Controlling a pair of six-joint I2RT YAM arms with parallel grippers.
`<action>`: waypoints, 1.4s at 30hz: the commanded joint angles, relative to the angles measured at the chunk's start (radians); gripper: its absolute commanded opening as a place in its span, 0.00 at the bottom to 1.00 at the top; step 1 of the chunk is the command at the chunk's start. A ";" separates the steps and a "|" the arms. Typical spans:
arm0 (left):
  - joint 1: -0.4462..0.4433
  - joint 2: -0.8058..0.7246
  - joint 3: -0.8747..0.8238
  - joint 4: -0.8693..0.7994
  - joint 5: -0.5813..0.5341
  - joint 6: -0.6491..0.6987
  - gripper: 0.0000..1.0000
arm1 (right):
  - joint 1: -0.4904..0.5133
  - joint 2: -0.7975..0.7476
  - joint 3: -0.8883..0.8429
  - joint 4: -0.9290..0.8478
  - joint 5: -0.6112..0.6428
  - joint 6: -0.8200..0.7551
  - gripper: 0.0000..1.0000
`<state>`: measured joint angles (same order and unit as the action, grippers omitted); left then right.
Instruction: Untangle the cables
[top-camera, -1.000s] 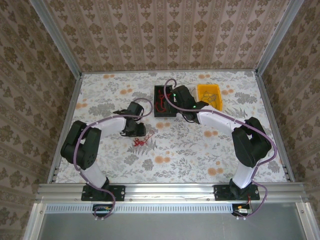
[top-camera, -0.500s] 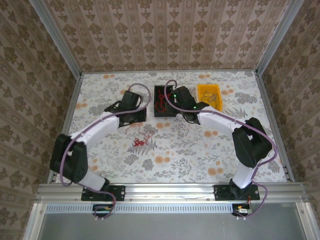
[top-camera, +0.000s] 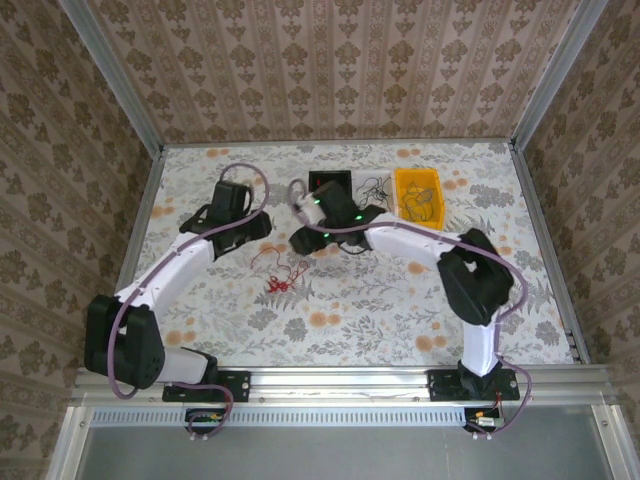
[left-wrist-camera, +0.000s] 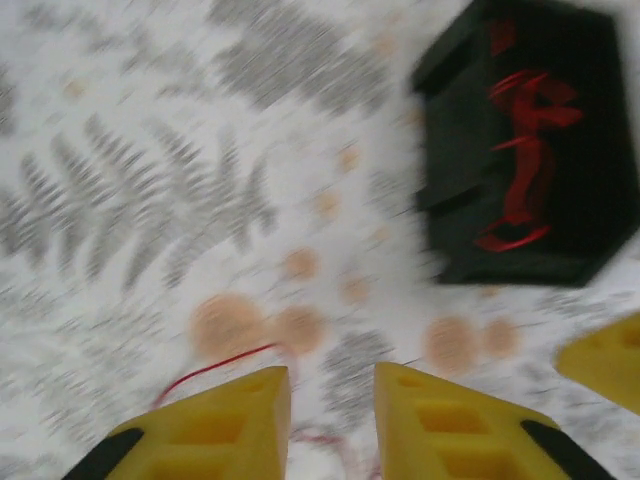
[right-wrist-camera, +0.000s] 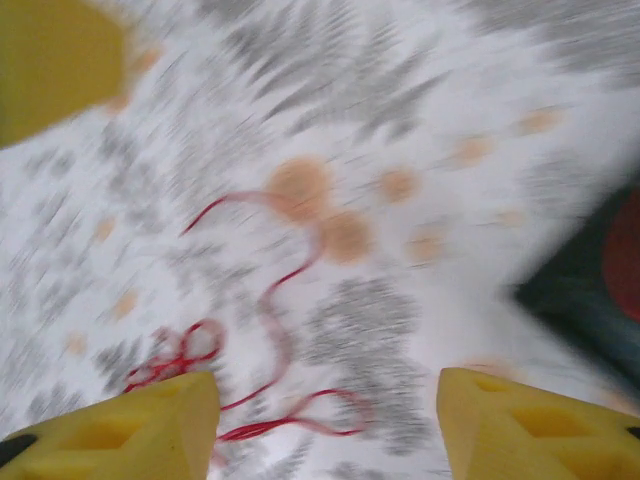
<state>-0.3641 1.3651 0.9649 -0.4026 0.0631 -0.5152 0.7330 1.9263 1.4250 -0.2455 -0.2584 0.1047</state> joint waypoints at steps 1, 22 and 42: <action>0.011 0.000 -0.046 -0.103 -0.020 -0.040 0.37 | 0.045 0.086 0.087 -0.197 -0.149 -0.138 0.64; -0.006 0.033 -0.214 -0.080 0.139 -0.004 0.50 | 0.087 0.308 0.211 -0.309 0.123 -0.205 0.38; -0.076 0.262 -0.101 0.024 0.161 0.047 0.30 | 0.062 0.151 0.072 -0.184 0.038 -0.159 0.00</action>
<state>-0.4370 1.5875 0.8310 -0.4374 0.2070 -0.4866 0.7956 2.1304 1.5101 -0.4286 -0.1848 -0.0673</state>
